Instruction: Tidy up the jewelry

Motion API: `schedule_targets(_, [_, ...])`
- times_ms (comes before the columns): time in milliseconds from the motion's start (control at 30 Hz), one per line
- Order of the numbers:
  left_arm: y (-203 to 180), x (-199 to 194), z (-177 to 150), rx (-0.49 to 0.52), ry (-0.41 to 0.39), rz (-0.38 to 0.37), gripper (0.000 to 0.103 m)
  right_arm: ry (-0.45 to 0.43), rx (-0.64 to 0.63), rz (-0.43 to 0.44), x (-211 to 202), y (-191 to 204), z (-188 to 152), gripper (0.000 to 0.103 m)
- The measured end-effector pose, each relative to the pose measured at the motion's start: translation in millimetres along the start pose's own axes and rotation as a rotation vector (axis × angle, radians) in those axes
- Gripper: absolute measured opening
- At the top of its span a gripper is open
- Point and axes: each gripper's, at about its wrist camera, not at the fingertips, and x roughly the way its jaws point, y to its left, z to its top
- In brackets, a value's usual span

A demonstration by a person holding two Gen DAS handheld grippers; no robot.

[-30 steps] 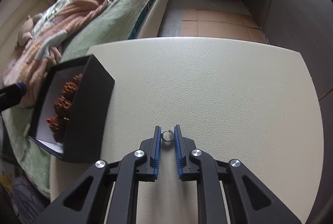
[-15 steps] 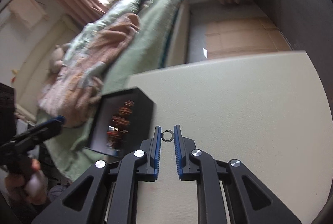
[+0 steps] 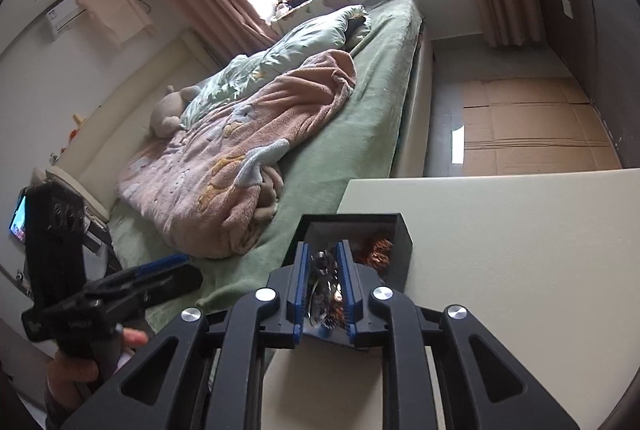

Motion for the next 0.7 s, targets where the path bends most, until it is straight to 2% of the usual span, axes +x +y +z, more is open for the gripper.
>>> schedule_targets(33, [1.2, -1.4, -0.3, -0.007, -0.002, -0.001, 0.098, -0.016, -0.002, -0.01, -2.2, 0.8, -0.8, 0.062])
schedule_targets(100, [3.8, -6.0, -0.5, -0.026, -0.007, -0.009, 0.098, -0.023, -0.002, -0.024, -7.6, -0.5, -2.0, 0.064])
schedule_targets(300, [-6.7, -27.3, -4.1, 0.007, -0.04, -0.04, 0.098, -0.044, 0.033, -0.097, -38.8, -7.6, -8.1, 0.064])
schedule_targets(467, [-19.0, -45.1, -9.4, 0.033, -0.061, -0.056, 0.098, -0.05, 0.028, -0.176, -74.2, -6.5, -22.0, 0.077])
schedule_targets(633, [-38.3, -65.4, -21.1, 0.091, -0.082, -0.064, 0.098, -0.065, 0.032, -0.242, -113.3, -3.4, -37.9, 0.096])
schedule_targets(700, [-47.4, -75.5, -28.8, 0.124, -0.091, -0.061, 0.098, -0.078, 0.022, -0.283, -131.5, 2.4, -45.1, 0.095])
